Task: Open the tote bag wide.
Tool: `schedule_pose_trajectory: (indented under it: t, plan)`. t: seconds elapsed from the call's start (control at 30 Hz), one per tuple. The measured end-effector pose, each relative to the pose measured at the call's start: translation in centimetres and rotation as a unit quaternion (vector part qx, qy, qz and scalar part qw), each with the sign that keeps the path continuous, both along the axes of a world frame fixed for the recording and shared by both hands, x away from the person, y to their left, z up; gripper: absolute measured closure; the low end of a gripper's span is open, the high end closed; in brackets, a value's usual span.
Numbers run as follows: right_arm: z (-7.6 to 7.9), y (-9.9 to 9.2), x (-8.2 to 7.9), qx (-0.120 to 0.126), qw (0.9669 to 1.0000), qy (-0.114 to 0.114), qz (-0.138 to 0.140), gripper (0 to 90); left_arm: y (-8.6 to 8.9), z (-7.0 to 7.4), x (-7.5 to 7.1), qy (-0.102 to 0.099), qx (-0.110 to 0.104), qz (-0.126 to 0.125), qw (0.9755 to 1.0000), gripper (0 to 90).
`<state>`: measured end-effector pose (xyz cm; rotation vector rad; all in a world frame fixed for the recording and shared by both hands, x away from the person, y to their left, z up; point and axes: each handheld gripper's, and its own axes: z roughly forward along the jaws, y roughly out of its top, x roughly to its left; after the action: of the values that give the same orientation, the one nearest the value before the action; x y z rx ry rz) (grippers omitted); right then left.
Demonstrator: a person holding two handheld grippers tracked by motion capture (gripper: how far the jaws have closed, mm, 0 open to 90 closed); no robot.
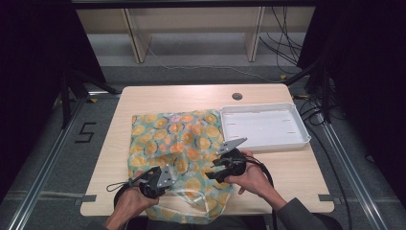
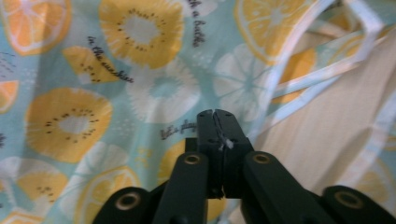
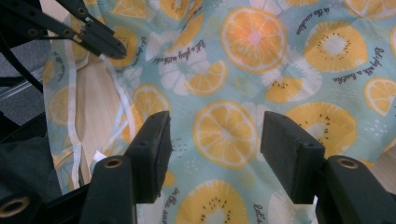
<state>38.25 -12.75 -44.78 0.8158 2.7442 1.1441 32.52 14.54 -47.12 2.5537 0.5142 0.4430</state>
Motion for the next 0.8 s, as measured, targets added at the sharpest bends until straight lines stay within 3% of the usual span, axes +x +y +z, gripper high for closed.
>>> schedule_pose_trajectory:
  t: [0.03,0.1,0.17,0.2,0.3,0.4,0.47,0.57,0.7,0.8]
  plan:
    - [0.0,0.0,0.0,0.000,1.0000,0.000,0.000,43.5,-0.1,0.0,-0.1,0.003,-0.007,0.003,1.0000,79.5]
    - [0.1,-0.1,0.0,0.000,1.0000,0.002,0.001,43.5,-0.6,-0.1,-0.4,0.008,-0.003,-0.008,0.9999,74.0]
    - [0.0,-0.1,0.1,0.002,1.0000,0.002,0.001,43.5,-1.0,-0.4,-0.6,0.008,0.012,-0.014,0.9998,64.2]
    - [0.0,-0.1,0.1,0.001,1.0000,0.006,0.004,43.5,-1.2,-0.7,-0.7,0.008,0.010,-0.008,0.9999,58.4]
    - [0.0,-0.1,0.1,0.003,1.0000,0.006,0.002,43.5,-1.6,-1.1,-0.7,0.001,0.031,0.001,0.9995,47.9]
    - [-0.1,-0.1,0.0,0.004,1.0000,0.007,0.002,43.4,-1.9,-1.7,-0.5,-0.014,0.050,0.002,0.9986,46.1]
    - [-0.1,-0.1,0.1,0.006,1.0000,0.005,0.005,43.4,-2.1,-2.0,-0.5,-0.017,0.061,0.001,0.9980,48.1]
    - [-0.2,0.1,0.0,0.014,0.9998,0.014,-0.004,43.4,-2.2,-1.9,-0.3,-0.018,0.069,-0.011,0.9974,60.8]
    - [0.0,-0.1,0.1,0.006,0.9999,0.014,0.001,43.4,-2.3,-1.8,-0.1,-0.028,0.076,-0.021,0.9965,80.4]
    - [0.0,-0.1,0.1,0.010,0.9998,0.016,0.002,43.4,-2.3,-1.7,0.1,-0.030,0.076,-0.026,0.9964,88.3]
